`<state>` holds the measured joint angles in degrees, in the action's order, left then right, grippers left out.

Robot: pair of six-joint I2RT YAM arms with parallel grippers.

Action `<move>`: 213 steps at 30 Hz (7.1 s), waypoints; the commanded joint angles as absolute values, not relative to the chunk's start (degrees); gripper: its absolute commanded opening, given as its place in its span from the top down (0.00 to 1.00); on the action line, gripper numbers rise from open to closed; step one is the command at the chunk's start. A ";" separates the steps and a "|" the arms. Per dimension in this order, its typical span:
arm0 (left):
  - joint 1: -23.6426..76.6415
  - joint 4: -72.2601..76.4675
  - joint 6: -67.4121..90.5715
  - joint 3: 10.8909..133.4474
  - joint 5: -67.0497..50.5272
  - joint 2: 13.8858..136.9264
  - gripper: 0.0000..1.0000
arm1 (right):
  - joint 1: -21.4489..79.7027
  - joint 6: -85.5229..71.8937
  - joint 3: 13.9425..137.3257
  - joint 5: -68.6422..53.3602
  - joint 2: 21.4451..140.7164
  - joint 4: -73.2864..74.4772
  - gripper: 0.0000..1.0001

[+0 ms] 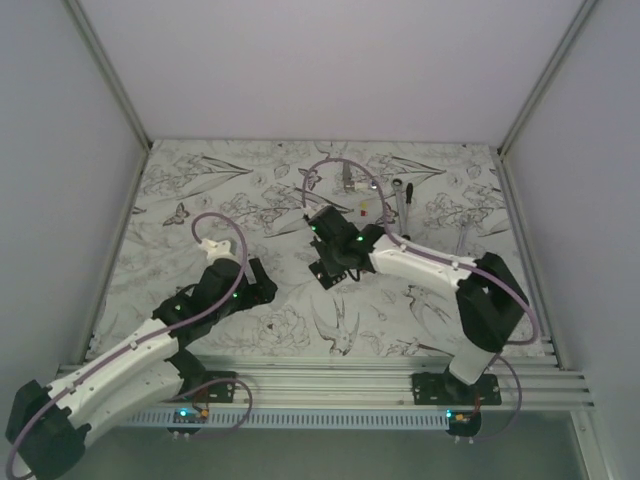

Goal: Snap on the fuse box
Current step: Install the fuse at the fuse box base.

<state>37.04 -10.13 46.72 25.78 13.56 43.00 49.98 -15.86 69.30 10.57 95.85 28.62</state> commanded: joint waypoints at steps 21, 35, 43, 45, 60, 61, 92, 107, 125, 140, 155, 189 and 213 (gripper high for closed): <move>23.65 -14.29 49.26 23.67 4.38 41.90 0.00 | 53.17 -13.43 89.65 19.36 115.19 42.13 1.00; 23.56 -14.63 49.15 23.79 3.87 41.15 0.00 | 53.40 -13.38 91.99 20.49 118.85 42.63 1.00; 23.62 -14.80 49.30 23.74 3.61 40.93 0.00 | 53.61 -12.93 93.02 19.64 119.96 43.68 1.00; 23.56 -14.80 49.25 23.75 3.53 41.00 0.00 | 53.61 -12.72 93.52 19.75 120.61 44.76 1.00; 23.55 -14.82 49.91 23.87 2.77 40.53 0.00 | 54.14 -10.54 93.32 16.36 120.54 42.48 1.00; 23.55 -14.84 49.96 23.82 2.79 40.45 0.00 | 54.14 -10.63 93.52 16.35 120.80 42.64 1.00; 23.56 -14.84 50.23 24.26 1.74 40.05 0.00 | 51.96 -12.13 87.81 14.57 127.02 47.87 1.00; 23.55 -14.84 50.30 24.80 1.20 40.44 0.00 | 51.77 -11.92 84.89 12.92 115.01 42.47 0.75; 23.55 -14.85 50.54 24.56 0.92 40.28 0.00 | 48.99 -10.42 79.85 9.41 107.98 35.57 0.74; 23.55 -14.85 50.71 24.79 0.70 40.61 0.00 | 48.08 -9.79 79.00 6.84 108.26 34.08 0.79; 23.55 -14.85 50.80 25.04 0.58 40.67 0.00 | 47.64 -10.09 79.10 7.75 110.27 34.17 0.85; 23.57 -14.85 50.63 25.22 0.70 40.89 0.00 | 46.62 -13.10 72.25 7.17 119.72 36.42 1.00; 23.61 -14.89 52.48 24.28 0.21 38.32 0.00 | 44.38 -20.57 56.27 6.80 111.68 22.28 1.00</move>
